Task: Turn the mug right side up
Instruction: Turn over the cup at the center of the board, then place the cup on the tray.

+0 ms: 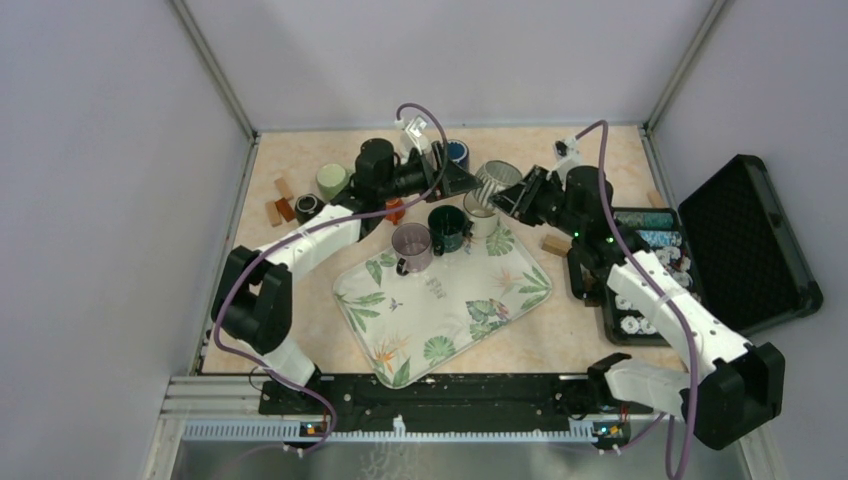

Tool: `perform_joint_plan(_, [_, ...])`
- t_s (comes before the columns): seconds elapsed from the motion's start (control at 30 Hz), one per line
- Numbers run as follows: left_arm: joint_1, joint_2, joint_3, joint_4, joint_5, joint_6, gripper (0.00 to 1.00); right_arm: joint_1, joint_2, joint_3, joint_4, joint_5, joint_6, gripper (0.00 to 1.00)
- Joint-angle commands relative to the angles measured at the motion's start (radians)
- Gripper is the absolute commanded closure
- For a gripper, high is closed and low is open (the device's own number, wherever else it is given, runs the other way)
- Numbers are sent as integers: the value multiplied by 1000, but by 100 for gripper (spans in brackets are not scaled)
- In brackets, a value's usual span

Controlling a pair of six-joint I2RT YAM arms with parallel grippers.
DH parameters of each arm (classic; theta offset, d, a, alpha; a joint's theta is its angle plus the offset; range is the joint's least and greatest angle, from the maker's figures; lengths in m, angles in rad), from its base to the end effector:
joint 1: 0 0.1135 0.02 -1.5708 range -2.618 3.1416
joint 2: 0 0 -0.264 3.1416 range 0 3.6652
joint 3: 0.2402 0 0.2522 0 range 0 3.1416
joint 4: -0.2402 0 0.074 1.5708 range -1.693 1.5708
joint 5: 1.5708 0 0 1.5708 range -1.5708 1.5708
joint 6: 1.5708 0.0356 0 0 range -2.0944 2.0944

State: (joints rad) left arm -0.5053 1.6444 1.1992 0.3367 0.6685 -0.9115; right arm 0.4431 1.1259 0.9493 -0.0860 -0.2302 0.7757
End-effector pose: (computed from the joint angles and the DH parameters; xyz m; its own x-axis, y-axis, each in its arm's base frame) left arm 0.3285 -0.2070 0.3144 -0.7845 -0.2749 -0.5559 0.4881 0.2794 -0.8269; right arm 0.2341 0.1201 0.3396 -0.5991 0.4703 -0.6480 -0.2759 0.6385 0.7185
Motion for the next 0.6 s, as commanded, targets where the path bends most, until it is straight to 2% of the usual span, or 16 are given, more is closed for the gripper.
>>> perform_joint_plan(0.0, [-4, -61, 49, -10, -11, 55, 9, 9, -95, 67, -7, 61, -66, 100])
perform_joint_plan(0.23, [-3, -84, 77, -102, -41, 123, 7, 10, -180, 42, -149, 141, -123, 100])
perform_joint_plan(0.33, [-4, -104, 84, -148, -65, 158, 2, 11, -200, 2, -162, 150, -127, 100])
perform_joint_plan(0.57, [-4, -170, 92, -265, -151, 248, 2, 32, -228, -119, -136, 173, -136, 100])
